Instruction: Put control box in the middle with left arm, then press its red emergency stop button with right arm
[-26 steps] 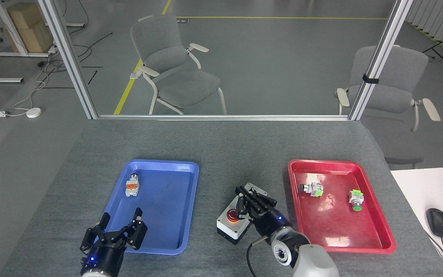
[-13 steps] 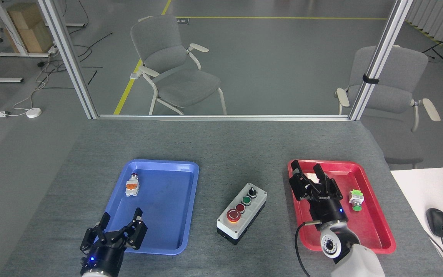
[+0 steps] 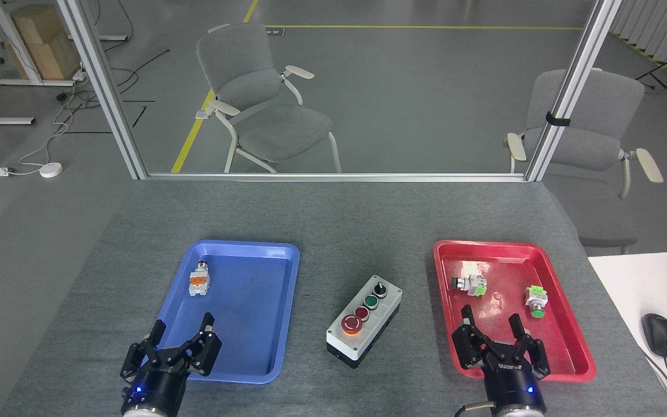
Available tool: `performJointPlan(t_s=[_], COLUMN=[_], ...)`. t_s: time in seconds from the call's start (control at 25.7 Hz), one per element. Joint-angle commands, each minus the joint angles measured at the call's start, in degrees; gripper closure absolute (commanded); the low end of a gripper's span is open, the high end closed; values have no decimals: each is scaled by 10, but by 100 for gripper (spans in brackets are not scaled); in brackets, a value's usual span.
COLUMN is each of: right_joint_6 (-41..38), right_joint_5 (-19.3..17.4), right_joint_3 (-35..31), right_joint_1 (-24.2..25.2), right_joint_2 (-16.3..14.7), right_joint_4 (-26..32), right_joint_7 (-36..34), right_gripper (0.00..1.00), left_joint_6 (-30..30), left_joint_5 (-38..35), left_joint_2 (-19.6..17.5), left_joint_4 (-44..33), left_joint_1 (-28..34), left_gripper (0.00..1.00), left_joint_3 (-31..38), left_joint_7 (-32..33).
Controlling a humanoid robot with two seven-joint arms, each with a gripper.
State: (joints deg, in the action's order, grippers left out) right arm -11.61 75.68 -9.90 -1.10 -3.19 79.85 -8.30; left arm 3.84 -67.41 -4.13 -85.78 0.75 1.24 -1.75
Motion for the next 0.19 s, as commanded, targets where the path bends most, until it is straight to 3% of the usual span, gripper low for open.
performJointPlan(t_s=[0.0, 0.16], right_joint_6=[-4, -5], right_joint_5=[1, -1], right_joint_3=[-18, -19], right_joint_1=[2, 4], right_joint_2=[-1, 0], right_joint_4=[4, 4], right_joint_7=[-4, -4], right_gripper=[0, 0], left_joint_6=[0, 0], left_joint_5=[0, 0], left_joint_2=[0, 0], left_joint_4=[0, 0], left_joint_1=[0, 0], left_gripper=[1, 1], left_joint_3=[0, 0], left_joint_7=[0, 0])
